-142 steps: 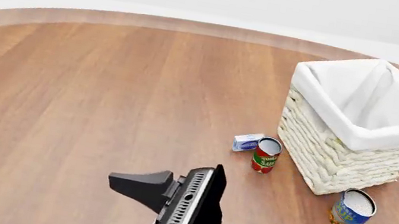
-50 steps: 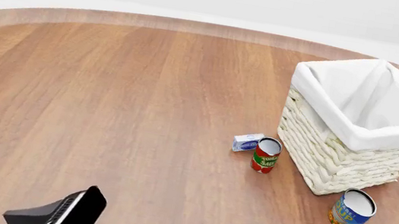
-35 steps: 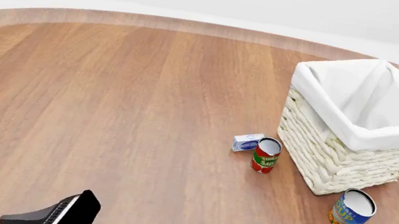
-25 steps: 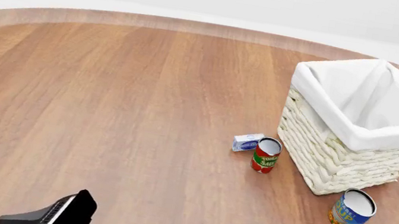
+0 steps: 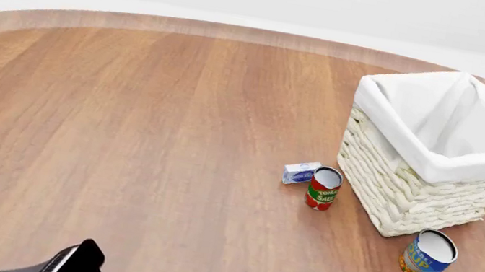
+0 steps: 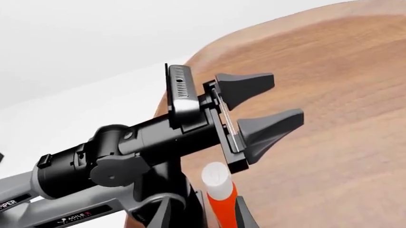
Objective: Pick up the ketchup, and put it in the basket.
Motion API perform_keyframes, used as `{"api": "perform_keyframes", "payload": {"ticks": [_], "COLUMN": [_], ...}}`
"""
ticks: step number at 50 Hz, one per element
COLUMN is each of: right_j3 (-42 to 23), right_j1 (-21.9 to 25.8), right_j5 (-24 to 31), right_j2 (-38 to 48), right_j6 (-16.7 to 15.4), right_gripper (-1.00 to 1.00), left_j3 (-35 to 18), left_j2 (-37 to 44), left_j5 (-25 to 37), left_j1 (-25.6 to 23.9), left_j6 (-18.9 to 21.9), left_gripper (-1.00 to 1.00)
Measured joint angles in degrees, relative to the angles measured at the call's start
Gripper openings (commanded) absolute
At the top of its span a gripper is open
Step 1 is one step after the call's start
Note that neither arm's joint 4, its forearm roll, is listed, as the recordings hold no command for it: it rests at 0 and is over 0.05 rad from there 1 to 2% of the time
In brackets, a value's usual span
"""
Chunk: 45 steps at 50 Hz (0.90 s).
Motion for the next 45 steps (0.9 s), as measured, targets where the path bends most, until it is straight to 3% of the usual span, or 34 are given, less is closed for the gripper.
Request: {"api": "perform_keyframes", "payload": {"ticks": [45], "right_j3": [-2.3], "right_j1": [-1.9], "right_j5": [1.0], "right_j2": [3.4], "right_j6": [1.7], "right_gripper": [1.00], "left_j3": [0.0], "left_j2": [0.0], "left_j5": [0.0], "left_j1": [0.0], "left_j6": [0.0], "left_gripper": [1.00]}}
